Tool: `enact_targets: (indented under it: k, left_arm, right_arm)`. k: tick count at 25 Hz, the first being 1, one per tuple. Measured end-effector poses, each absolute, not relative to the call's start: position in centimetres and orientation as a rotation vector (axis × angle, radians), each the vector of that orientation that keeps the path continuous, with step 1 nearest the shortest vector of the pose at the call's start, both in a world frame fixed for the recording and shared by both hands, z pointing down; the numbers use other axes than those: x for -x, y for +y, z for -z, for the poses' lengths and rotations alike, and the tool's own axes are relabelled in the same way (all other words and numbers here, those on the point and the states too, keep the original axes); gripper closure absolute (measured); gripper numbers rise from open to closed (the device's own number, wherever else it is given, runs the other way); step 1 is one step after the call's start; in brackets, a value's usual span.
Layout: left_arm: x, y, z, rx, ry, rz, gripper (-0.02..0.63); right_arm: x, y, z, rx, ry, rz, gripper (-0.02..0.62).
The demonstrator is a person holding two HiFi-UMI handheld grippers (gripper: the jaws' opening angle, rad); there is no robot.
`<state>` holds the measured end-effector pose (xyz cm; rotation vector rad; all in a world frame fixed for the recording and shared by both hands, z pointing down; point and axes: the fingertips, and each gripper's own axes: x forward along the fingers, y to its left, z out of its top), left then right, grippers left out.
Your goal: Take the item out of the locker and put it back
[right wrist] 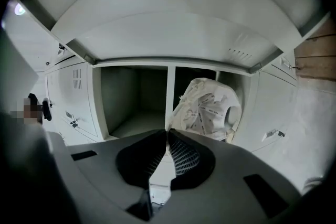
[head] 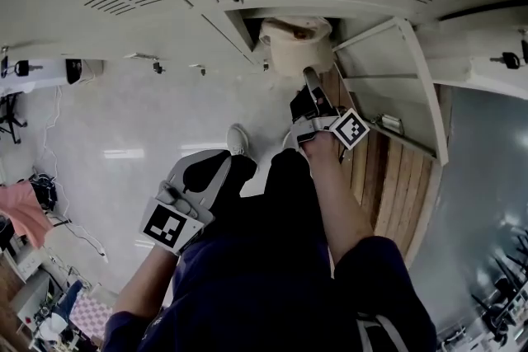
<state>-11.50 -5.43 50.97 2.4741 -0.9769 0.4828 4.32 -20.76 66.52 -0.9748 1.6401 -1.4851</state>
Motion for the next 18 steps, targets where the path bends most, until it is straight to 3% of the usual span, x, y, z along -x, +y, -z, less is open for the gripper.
enact_targets:
  k: [18]
  left_arm:
    - [14.1, -7.8, -57.5, -2.462, -0.995, -0.506, 0.603]
  right_arm:
    - [-3.1, -27.4, -74.2, 1.021, 1.622, 1.446, 0.577]
